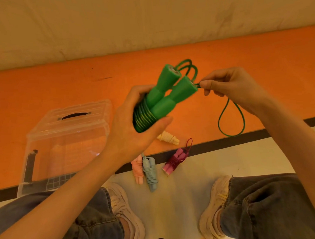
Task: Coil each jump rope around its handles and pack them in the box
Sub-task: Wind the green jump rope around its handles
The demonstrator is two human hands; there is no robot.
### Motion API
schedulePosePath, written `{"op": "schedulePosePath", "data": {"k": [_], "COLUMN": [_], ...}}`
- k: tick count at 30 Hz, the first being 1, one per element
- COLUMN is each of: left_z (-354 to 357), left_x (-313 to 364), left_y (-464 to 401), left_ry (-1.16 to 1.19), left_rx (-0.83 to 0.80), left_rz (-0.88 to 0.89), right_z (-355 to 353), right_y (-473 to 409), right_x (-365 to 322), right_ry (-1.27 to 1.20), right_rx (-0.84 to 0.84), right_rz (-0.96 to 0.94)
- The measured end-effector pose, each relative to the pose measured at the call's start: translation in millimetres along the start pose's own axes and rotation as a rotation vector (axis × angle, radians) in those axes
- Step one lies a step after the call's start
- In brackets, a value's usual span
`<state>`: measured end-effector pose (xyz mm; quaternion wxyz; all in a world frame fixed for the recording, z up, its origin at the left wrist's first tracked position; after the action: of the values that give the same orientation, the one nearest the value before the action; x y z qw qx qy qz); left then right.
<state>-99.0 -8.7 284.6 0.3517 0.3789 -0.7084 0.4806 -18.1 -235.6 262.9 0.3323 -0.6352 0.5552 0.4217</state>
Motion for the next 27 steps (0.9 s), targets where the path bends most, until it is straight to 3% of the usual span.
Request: {"op": "schedulePosePath", "data": {"k": [7,13,20,27], "left_z": [-19,-23,-25,-36], "left_x": [-11,-27,-31,-35], "left_y": [-4,-5,-6,-10], "left_ry": [0.061,0.051,0.063,-0.007], "left_rx": [0.236,0.281,0.309,0.311], "left_rz": [-0.072,-0.190,-0.254,-0.263], "right_z": [21,28,56,41], "right_y": [15,20,26,24], "right_x": [-8,-9,-6,-9], "right_ry": [0.121,0.141,0.191,0.071], "right_rx": [-0.199,-0.281,-0.493,-0.285], "right_rz": [0.053,0.080,0.115,0.047]}}
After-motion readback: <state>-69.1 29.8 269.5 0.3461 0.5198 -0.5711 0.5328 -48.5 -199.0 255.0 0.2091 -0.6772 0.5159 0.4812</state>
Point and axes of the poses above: each hand's wrist, its own y-axis away from the middle knuckle, its own z-axis out of the palm, x = y × z, the point moved 7 cm from there along -y, towards the middle knuckle, and after that the axes turned 1 degree about y, right-handed, at the moved point
